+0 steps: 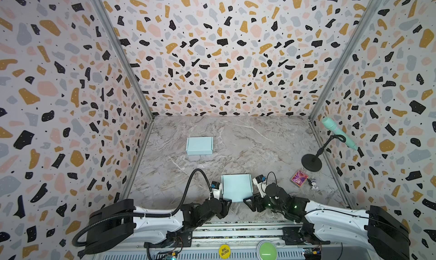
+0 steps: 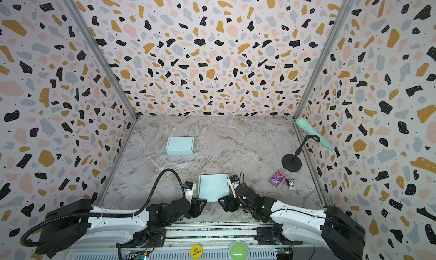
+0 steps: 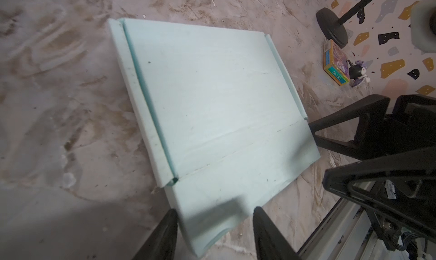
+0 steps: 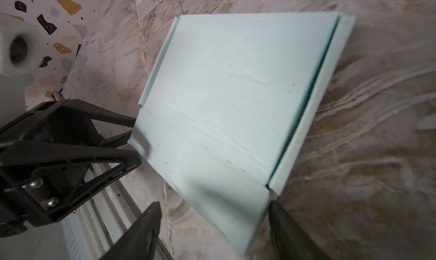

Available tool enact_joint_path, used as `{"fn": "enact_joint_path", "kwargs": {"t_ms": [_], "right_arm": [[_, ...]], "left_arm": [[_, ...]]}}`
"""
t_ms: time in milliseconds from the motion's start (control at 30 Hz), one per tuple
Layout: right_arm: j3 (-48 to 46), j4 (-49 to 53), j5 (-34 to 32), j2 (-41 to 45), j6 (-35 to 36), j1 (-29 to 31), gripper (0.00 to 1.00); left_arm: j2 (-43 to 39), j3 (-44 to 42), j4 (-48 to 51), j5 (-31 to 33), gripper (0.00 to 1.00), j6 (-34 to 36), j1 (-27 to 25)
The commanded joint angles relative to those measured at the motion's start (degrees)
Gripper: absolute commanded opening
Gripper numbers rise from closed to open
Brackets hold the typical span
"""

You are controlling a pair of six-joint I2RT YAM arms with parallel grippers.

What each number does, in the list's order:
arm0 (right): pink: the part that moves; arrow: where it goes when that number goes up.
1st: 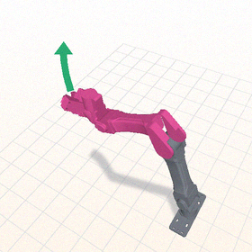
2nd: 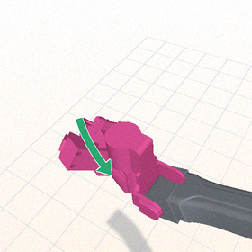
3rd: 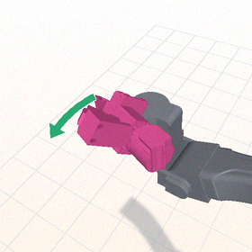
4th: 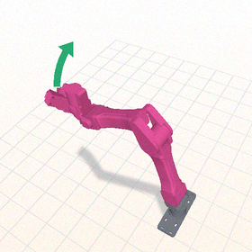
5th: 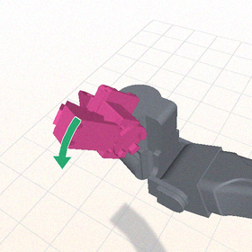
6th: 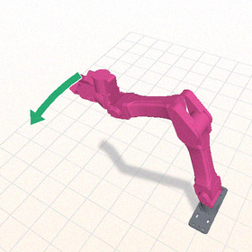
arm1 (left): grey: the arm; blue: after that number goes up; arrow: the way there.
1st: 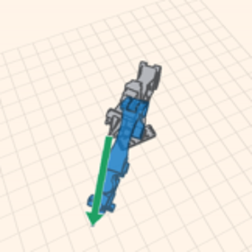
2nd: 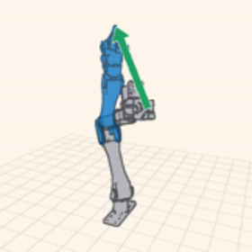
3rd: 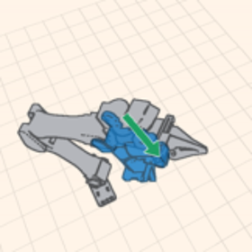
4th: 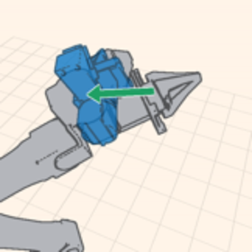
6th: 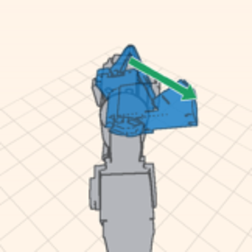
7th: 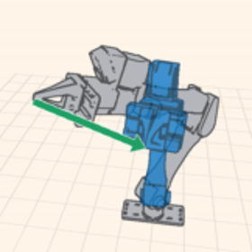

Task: Fold the paper box

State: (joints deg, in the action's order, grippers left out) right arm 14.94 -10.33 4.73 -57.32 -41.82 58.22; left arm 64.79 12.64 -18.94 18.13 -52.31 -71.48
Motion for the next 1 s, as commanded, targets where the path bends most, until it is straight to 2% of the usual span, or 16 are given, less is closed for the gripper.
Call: {"fn": "enact_joint_path", "kwargs": {"t_ms": [0,333,633,967], "right_arm": [[-0.2,-2.6,1.8,1.5,-1.3,0.5,0.72],[-1.4,-2.7,0.0,1.4,-1.3,0.5,0.72],[-1.8,-4.5,-1.1,-0.8,-0.8,0.5,0.62],[-1.5,-4.3,-2.7,-1.8,0.2,0.5,0.57]], "left_arm": [[-0.8,1.5,-1.5,0.5,0.53,-0.3,-0.9],[-0.3,1.2,-1.5,1.3,0.53,-0.6,-1.0],[0.8,-0.2,-3.2,3.1,0.49,-1.2,-1.0],[1.8,1.4,-1.8,5.5,0.43,-0.7,-1.0]]}}
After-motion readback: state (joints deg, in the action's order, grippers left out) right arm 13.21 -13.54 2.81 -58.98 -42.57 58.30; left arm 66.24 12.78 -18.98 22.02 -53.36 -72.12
